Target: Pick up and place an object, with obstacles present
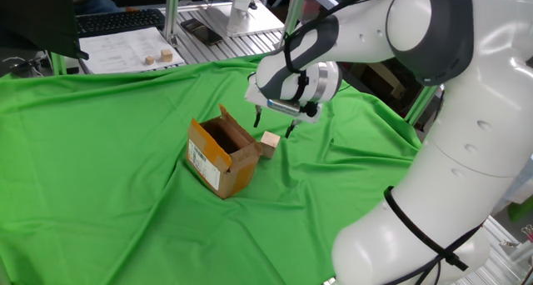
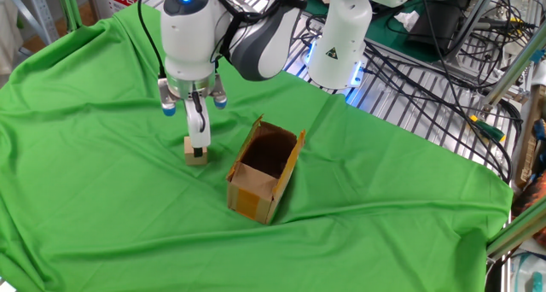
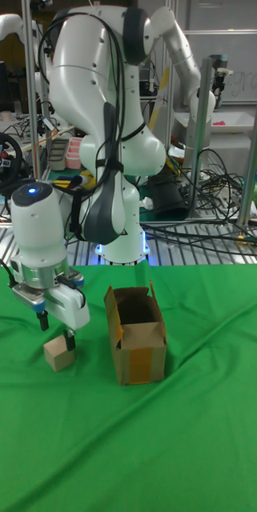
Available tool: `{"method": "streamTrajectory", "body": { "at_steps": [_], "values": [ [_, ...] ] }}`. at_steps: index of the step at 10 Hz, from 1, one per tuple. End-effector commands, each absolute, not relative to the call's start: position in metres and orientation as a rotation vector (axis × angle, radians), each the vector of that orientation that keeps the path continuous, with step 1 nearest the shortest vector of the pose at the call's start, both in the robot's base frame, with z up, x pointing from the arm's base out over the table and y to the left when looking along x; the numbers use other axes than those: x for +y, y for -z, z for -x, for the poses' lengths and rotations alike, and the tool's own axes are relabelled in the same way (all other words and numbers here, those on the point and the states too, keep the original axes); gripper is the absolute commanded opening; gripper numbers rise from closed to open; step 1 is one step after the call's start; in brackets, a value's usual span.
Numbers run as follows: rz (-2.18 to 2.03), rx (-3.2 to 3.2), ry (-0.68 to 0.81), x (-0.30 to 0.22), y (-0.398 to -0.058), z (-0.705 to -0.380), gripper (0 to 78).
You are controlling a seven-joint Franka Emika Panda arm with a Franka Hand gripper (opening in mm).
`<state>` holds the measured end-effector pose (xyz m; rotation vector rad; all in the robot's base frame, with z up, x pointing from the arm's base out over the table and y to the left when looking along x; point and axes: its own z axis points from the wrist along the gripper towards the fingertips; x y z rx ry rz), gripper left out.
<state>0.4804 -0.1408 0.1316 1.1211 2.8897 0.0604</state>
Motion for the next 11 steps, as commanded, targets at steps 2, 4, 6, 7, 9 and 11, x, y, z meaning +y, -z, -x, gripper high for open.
{"method": "streamTrajectory", "body": {
  "at_steps": [2,4,6,7,9,11],
  "values": [
    [-1.140,2.865,-0.069,-0.140,-0.111,-0.479,77.5],
    [-1.138,2.862,-0.071,-0.143,-0.104,-0.476,77.5],
    [-1.139,2.861,-0.074,-0.145,-0.099,-0.475,77.5],
    [-1.139,2.861,-0.074,-0.145,-0.099,-0.475,77.5],
    [-1.154,2.855,-0.077,-0.145,-0.092,-0.474,77.5],
    [-1.149,2.855,-0.067,-0.145,-0.088,-0.473,77.5]
  ]
}}
